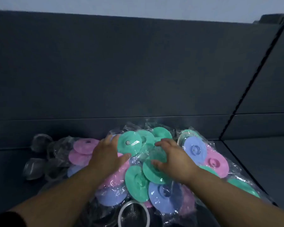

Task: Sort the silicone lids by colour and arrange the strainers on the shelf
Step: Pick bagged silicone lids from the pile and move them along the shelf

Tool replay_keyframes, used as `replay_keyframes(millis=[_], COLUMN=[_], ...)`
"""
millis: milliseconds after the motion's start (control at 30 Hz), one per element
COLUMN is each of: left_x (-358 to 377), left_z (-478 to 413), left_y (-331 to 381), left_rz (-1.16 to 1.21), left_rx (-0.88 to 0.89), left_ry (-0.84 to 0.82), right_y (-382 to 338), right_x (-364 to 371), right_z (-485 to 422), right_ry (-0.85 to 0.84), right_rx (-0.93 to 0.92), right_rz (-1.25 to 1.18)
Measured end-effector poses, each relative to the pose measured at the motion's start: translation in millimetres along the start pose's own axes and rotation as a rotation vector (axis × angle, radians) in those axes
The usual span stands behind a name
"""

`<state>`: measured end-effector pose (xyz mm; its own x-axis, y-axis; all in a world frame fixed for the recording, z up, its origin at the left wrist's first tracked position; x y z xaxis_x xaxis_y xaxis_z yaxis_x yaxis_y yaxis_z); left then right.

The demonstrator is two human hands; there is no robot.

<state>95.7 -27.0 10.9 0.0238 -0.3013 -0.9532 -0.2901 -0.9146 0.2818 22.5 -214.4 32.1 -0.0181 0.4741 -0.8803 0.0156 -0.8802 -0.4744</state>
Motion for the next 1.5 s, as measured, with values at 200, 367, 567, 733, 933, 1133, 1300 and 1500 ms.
replay_keyframes(millis=[200,367,567,733,933,1133,1300,1500], left_x=[28,31,15,-5,-73,-50,-12,-1], left_z=[-25,-34,-26,-29,-27,8,37,38], left_y=[-14,-11,-11,-1,6,-34,-65,-48], left_rz=[0.14,0.231,0.342,0.429,0.768,1.017,0.604,0.519], left_rx=[-0.061,-0.062,-0.083,-0.055,-0.043,-0.317,-0.418,-0.352], left_ry=[-0.111,-0.127,0.005,0.04,0.218,-0.086,-0.193,-0.261], right_y=[8,8,9,15,5,-3,8,23], right_x=[5,10,33,32,2,-11,12,21], right_z=[-34,-46,-28,-32,-42,-44,-42,-54], right_ry=[0.017,-0.048,-0.334,-0.279,-0.089,-0.032,-0.095,-0.067], right_rx=[0.058,0.088,0.055,0.022,0.005,0.068,0.215,0.424], right_rz=[-0.014,-0.005,0.136,0.144,0.019,-0.109,-0.145,-0.34])
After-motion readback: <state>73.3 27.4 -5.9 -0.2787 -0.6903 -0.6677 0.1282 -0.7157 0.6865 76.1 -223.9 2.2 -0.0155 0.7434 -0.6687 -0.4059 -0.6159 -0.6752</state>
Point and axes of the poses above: each hand's wrist, its own z-axis away from the middle knuckle, its own x-axis out of the palm, y = z × x, the point moved 10 cm from there along -z, towards the middle knuckle, and after that the axes turned 2 degrees about -z, right-handed, at the moved point
